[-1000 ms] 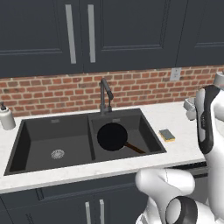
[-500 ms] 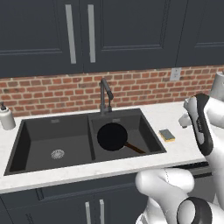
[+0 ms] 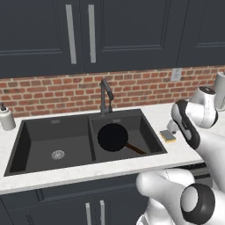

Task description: Pick the pan and sponge and place them into the sink. Then turn on the water.

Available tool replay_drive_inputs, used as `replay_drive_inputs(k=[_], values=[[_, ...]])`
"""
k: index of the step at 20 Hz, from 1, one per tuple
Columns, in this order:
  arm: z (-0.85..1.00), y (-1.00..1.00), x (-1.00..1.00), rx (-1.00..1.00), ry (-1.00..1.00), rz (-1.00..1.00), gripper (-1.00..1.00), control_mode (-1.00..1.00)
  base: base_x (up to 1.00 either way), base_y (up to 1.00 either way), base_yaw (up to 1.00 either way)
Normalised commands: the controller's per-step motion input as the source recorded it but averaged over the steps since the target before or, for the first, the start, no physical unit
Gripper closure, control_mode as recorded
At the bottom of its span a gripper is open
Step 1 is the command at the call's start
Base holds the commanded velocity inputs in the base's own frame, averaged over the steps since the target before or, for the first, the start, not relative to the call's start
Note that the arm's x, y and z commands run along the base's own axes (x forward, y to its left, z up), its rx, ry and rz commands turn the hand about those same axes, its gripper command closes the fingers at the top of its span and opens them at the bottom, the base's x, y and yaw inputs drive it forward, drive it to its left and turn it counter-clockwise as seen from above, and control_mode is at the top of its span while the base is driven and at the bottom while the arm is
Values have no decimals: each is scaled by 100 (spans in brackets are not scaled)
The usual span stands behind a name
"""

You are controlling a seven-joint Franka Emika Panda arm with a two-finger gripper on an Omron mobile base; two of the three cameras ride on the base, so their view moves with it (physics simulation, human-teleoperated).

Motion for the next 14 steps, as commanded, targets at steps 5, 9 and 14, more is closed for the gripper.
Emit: replay_drive_inputs(k=[5, 9, 14], values=[[-20, 0, 26, 0, 3, 1, -100, -100, 0, 0, 0], [-27, 0, 27, 0, 0, 0, -100, -100, 0, 0, 0], [-31, 0, 31, 0, 0, 0, -100, -100, 0, 0, 0]])
